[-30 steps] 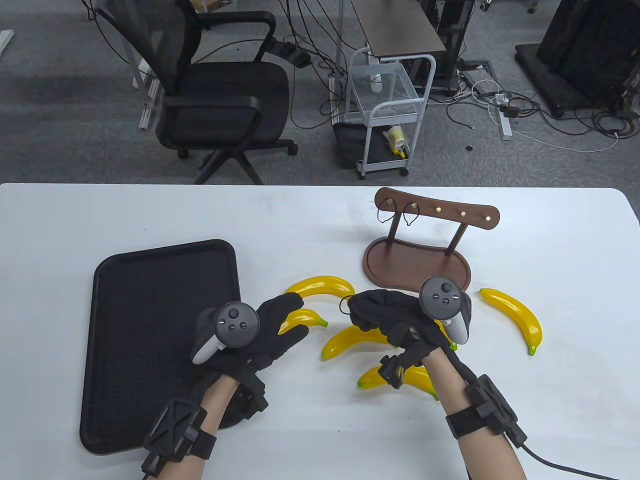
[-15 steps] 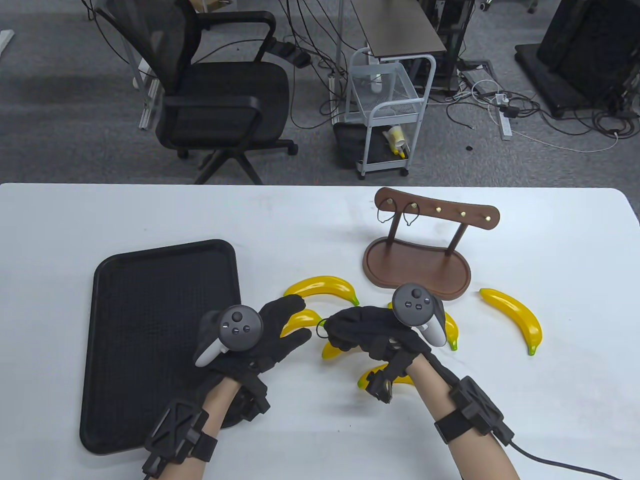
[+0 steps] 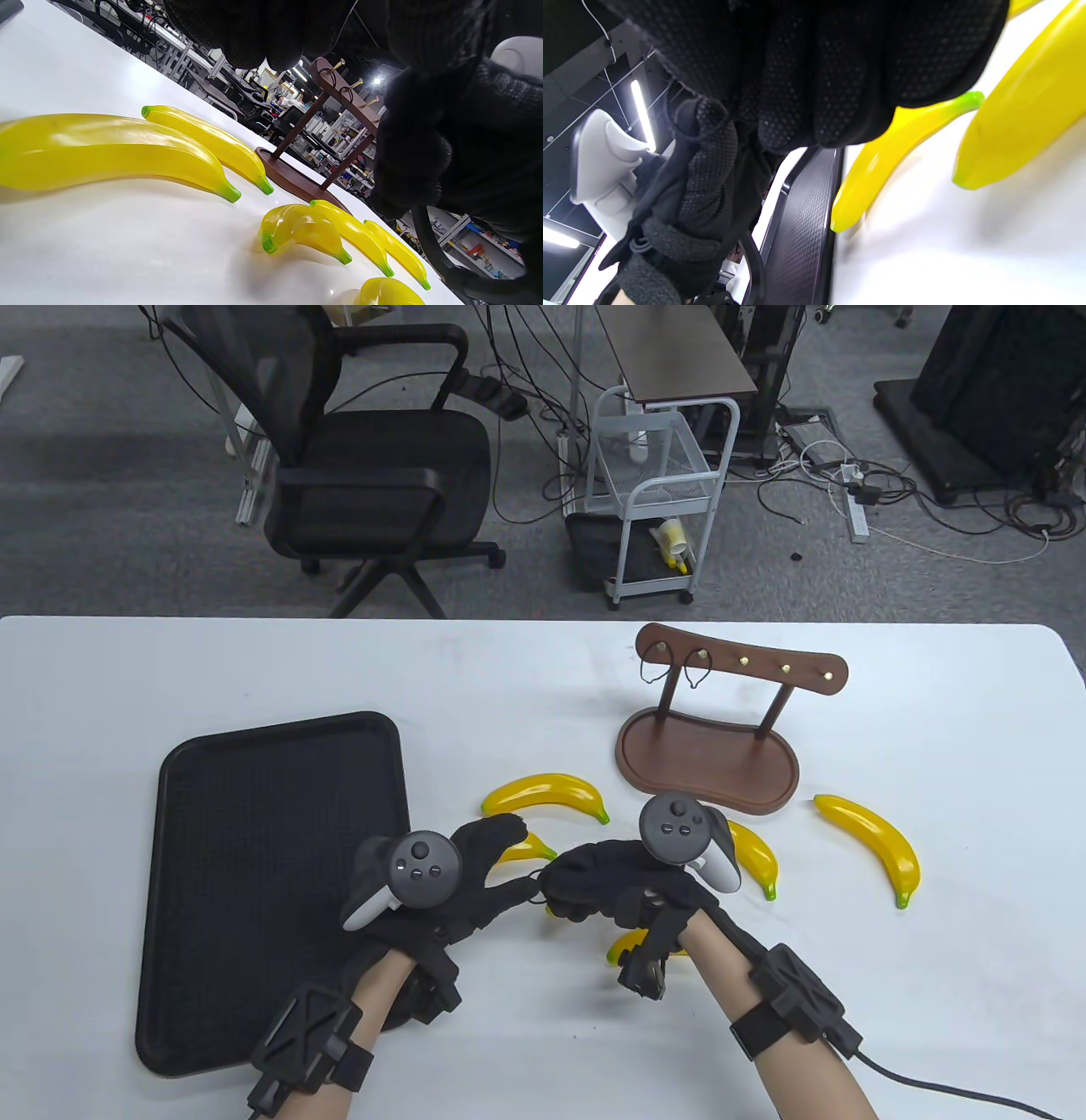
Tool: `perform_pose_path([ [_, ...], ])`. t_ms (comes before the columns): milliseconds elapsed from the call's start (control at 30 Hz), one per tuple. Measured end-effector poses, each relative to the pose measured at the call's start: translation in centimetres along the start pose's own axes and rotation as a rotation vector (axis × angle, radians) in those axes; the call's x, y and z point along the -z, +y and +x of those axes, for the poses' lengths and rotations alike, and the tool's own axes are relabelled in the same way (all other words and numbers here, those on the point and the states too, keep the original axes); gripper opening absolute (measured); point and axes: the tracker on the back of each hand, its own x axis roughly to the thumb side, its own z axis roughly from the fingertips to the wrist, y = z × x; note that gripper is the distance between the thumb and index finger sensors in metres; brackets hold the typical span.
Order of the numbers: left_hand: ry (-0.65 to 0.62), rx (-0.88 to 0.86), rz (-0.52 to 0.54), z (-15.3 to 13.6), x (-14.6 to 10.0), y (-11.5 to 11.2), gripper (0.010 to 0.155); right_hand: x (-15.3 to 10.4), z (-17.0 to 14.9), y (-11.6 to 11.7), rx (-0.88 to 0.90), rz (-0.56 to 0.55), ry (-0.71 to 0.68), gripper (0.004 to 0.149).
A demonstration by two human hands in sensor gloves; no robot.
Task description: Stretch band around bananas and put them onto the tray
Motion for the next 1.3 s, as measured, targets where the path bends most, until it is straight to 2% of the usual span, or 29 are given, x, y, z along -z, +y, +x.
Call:
perform_pose_path([
  [367, -0.038, 0.045, -0.014, 1.1, 0.0, -0.4, 0.084, 0.3, -0.6, 0.8, 0.116, 0.1, 0.017, 0.035],
  [967, -0.054, 0.011, -0.009, 1.5, 0.0, -0.4, 0.086, 0.4, -0.3, 1.2, 0.12, 0.099, 0.012, 0.035],
  [1300, -0.051, 0.0, 0.016, 1.6, -0.1, 0.1, 0.086, 0.4, 0.0, 1.3, 0.045, 0.033, 0.015, 0.036],
])
